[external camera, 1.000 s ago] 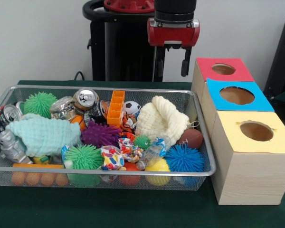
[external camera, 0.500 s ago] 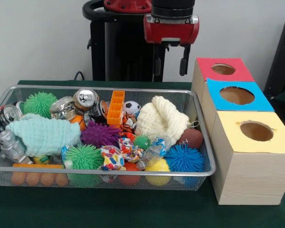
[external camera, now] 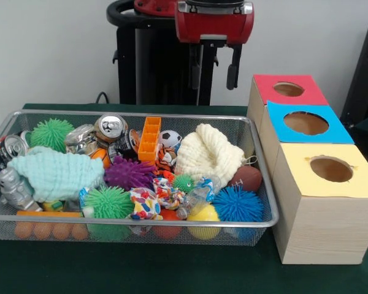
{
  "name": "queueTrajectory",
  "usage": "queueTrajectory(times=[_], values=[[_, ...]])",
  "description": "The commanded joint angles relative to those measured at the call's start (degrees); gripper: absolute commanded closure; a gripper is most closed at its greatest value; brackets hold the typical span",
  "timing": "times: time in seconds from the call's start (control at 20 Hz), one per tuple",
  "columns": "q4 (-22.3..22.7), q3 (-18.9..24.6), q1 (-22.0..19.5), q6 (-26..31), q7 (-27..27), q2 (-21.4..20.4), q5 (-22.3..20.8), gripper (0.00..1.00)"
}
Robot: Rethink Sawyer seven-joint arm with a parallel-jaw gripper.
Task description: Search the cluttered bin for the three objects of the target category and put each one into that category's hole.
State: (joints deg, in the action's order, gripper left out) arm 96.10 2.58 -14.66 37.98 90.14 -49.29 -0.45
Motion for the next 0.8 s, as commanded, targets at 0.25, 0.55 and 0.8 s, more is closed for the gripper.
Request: queueTrajectory(times=[0.25, 0.55, 0.8], values=[[-11.2, -0.7, 1.1, 1.1, 9.9, 9.4, -1.1, 0.00], [-16.1, -1.2, 1.4, -0.4, 10.5, 13.9, -0.3, 0.00], [-20.9, -0.2, 0.2, 0.9, 8.4, 17.3, 0.1, 0.00]])
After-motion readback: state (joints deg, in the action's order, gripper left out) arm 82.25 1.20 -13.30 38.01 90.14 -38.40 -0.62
